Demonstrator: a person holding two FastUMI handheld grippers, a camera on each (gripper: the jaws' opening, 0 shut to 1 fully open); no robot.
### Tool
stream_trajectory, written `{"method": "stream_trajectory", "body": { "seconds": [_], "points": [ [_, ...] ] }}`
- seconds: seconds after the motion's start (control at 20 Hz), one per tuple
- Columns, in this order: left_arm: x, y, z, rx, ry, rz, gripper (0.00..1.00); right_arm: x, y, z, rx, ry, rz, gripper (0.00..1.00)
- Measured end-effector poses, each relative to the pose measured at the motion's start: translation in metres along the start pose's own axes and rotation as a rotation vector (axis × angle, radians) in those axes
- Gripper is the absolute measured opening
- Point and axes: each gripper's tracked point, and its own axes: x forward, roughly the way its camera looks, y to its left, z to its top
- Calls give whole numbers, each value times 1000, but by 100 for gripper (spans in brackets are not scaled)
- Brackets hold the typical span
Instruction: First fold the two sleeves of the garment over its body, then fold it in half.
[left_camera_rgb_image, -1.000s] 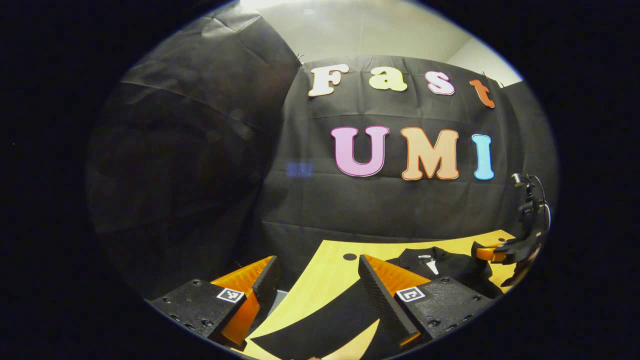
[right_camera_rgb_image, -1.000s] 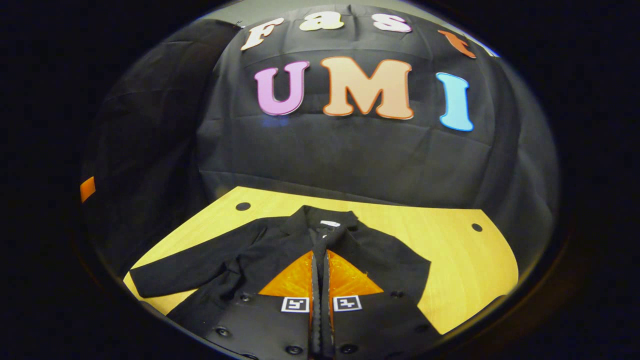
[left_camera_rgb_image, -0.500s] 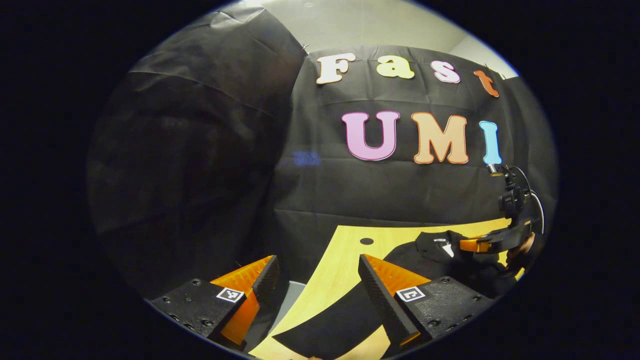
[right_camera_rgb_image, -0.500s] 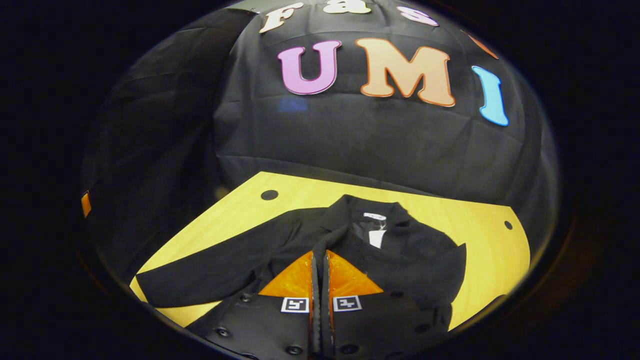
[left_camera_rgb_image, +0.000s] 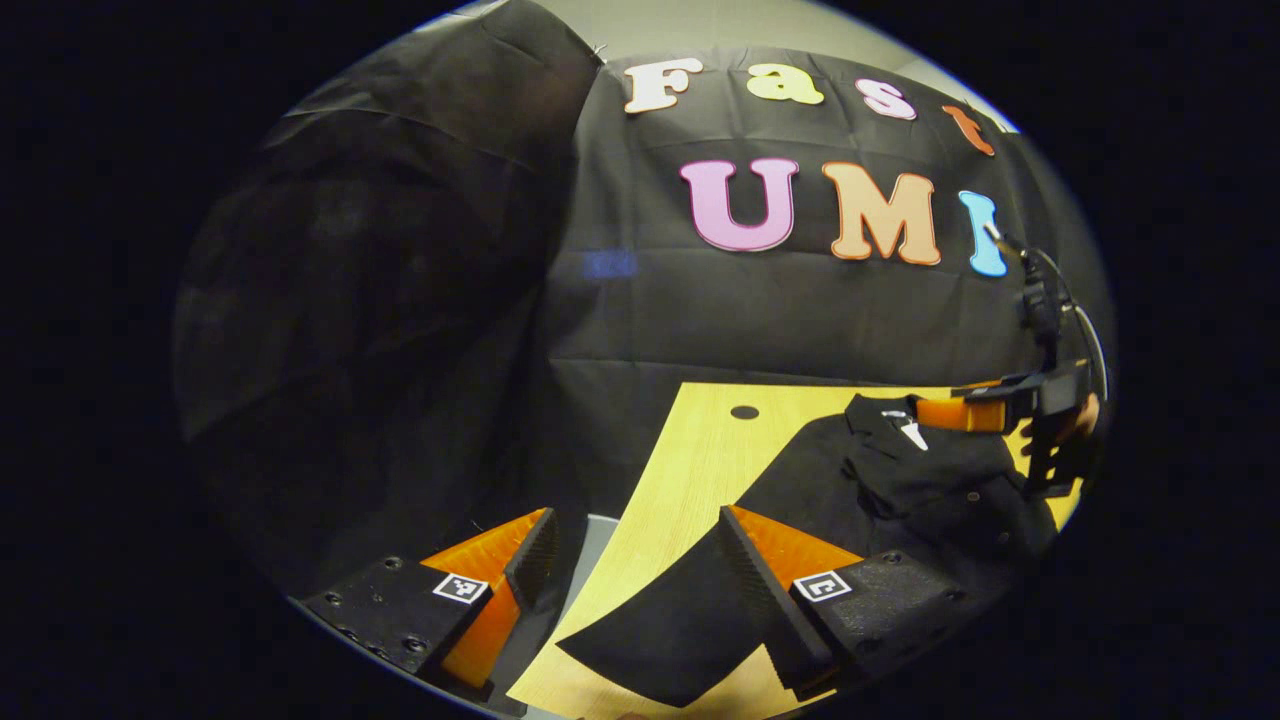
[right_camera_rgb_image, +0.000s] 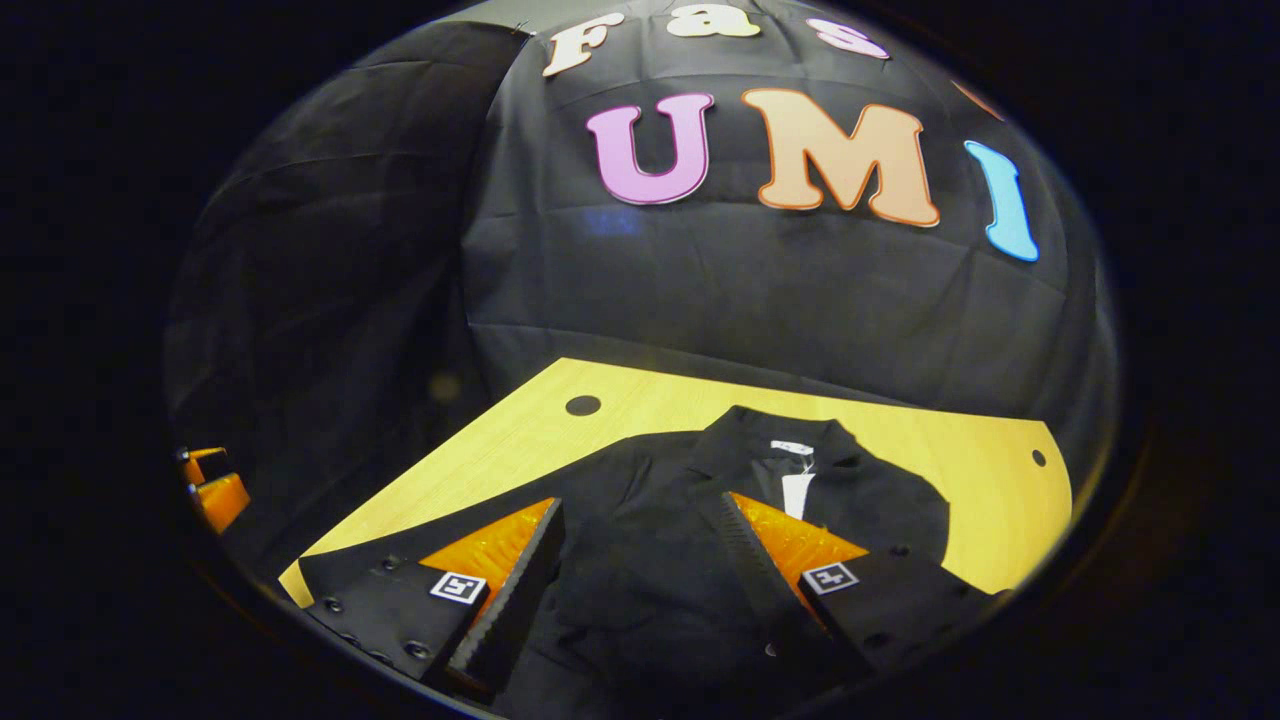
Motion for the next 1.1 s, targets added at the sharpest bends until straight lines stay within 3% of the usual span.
{"method": "stream_trajectory", "body": {
  "seconds": [0.3, 0.45, 0.6, 0.95, 1.1],
  "points": [
    [13, -5, -64, -36, 162, -24, 95, -37, -33, 5, 6, -34, -87, 98],
    [12, -17, -99, -54, 270, -51, 96, -47, -49, -9, -4, 1, -124, 95],
    [12, -18, -123, -54, 337, -50, 96, -59, -55, -21, 27, 35, -136, 98],
    [4, -23, -159, -63, 445, -13, 97, -87, -77, -26, 17, 38, -170, 98],
    [2, -24, -155, -51, 409, -3, 97, -101, -85, -30, 15, 26, -170, 98]
  ]
}}
